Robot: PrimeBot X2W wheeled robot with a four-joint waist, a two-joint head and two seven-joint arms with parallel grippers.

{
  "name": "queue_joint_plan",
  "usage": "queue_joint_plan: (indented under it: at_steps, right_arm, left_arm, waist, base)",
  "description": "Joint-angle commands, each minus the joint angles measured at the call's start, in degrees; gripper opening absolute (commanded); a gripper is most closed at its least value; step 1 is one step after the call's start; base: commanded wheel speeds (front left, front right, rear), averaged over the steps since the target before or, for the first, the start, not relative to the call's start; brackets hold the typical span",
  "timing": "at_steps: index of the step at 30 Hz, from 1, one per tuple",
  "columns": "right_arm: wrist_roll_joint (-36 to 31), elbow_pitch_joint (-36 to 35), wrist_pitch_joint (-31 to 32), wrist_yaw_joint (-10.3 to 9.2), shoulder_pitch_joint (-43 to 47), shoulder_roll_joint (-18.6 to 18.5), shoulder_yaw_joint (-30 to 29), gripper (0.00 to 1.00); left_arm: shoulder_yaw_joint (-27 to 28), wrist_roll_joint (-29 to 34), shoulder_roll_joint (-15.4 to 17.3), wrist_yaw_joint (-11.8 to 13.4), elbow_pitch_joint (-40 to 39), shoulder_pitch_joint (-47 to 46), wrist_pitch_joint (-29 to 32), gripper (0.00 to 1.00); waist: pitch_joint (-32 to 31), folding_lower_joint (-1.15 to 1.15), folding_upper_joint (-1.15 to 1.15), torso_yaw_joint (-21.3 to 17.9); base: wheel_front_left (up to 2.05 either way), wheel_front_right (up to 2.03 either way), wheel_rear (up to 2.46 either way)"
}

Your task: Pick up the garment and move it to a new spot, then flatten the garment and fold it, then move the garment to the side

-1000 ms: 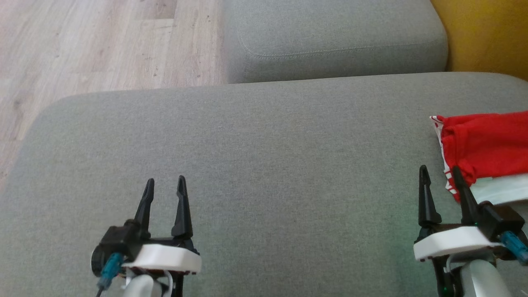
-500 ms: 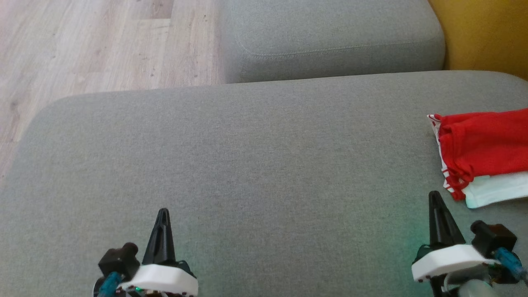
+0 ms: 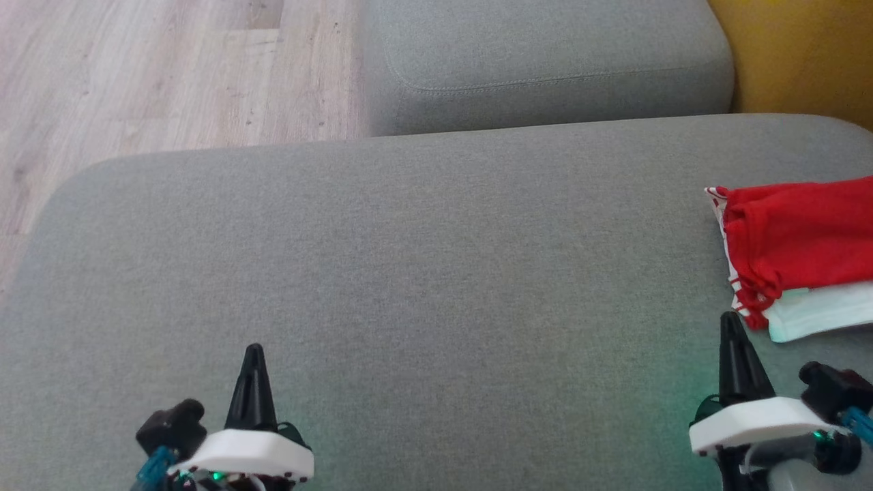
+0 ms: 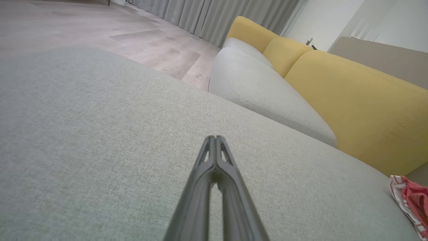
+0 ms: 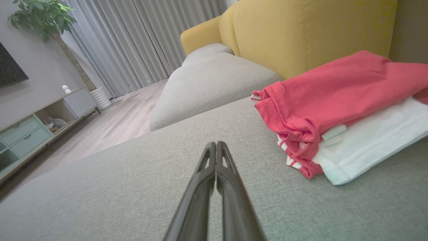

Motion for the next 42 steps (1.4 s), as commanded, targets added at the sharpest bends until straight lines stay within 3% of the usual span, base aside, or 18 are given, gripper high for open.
queue_joint_plan:
  at_steps: [1, 42]
  right_arm:
    - [1.4, -2.2, 0.1, -0.02, -2.7, -0.2, -0.1, 0.0]
    - [29.7, -4.2, 7.0, -0.03, -3.8, -0.3, -1.2, 0.0]
  left_arm:
    - [1.1, -1.1, 0.0, -0.5, -2.1, -2.9, 0.2, 0.0]
    - [7.6, -24.2, 0.1, -3.3, -4.7, -3.3, 7.2, 0.0]
  waist:
    - [0.0, 0.0, 0.0, 0.0]
    - [0.7, 0.0, 0.0, -0.8]
  base:
    - [0.0, 0.0, 0.0]
    - [0.0, 0.0, 0.0]
